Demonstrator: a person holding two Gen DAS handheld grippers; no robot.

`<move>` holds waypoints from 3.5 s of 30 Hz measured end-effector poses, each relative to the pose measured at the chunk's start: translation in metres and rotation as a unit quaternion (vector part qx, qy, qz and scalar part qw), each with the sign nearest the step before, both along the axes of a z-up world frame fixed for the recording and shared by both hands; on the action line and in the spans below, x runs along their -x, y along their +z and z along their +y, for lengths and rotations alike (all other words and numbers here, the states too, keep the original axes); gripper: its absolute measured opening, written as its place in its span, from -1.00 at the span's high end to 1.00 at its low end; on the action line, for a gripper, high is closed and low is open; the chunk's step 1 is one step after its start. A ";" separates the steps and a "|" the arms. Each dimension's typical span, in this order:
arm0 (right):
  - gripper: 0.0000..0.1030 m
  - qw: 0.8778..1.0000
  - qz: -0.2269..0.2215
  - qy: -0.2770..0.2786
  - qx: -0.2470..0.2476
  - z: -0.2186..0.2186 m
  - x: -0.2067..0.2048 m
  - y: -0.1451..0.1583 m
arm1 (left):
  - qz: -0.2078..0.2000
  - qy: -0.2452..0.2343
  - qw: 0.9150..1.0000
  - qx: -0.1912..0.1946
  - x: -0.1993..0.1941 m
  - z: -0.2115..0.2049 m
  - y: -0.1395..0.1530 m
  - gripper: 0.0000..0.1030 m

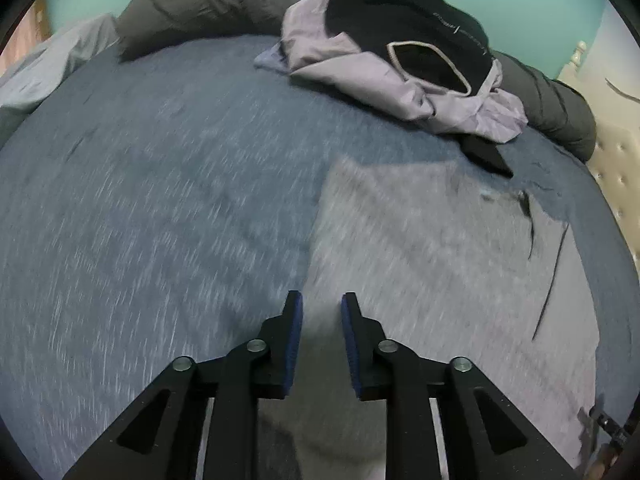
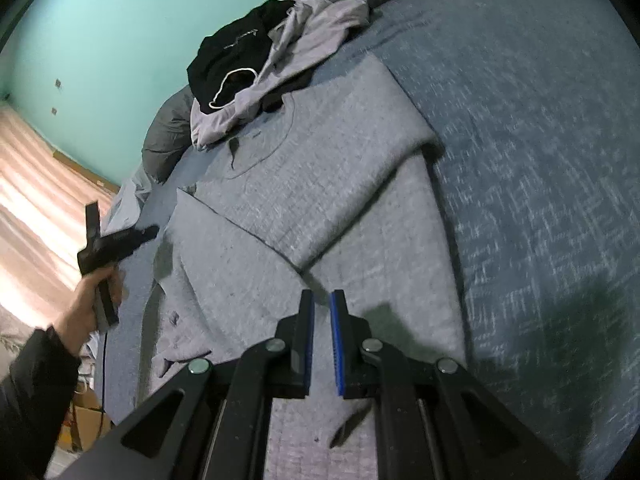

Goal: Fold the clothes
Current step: 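Grasp the sweatshirt hem with both grippers, then lift the hem with both grippers up toward the collar and release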

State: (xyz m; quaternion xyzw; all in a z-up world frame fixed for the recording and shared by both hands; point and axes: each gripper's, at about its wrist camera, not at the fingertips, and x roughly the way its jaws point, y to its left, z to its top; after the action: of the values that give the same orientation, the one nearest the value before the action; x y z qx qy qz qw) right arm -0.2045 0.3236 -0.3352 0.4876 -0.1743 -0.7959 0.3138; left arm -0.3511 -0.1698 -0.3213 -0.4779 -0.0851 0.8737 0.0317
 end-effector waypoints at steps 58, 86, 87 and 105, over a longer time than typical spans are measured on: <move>0.15 0.986 -0.100 0.071 -0.114 0.096 -0.104 0.033 | -0.143 -0.066 0.984 -0.086 -0.307 -0.061 0.006 0.06; 0.13 0.976 -0.158 0.097 -0.118 0.084 -0.147 -0.002 | -0.193 -0.105 0.968 -0.119 -0.378 -0.046 -0.035 -0.01; 0.13 0.975 -0.158 0.100 -0.116 0.083 -0.147 -0.003 | -0.195 -0.108 0.968 -0.119 -0.378 -0.045 -0.036 -0.01; 0.92 0.983 -0.100 0.141 -0.065 0.090 -0.142 0.045 | -0.157 -0.164 0.966 -0.124 -0.373 -0.039 0.012 0.93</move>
State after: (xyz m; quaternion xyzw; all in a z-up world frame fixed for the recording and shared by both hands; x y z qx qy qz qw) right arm -0.0620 0.4134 -0.2899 0.6037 -0.0820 -0.7007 0.3712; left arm 0.0223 -0.2087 -0.3097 -0.6086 -0.1165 0.7534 0.2199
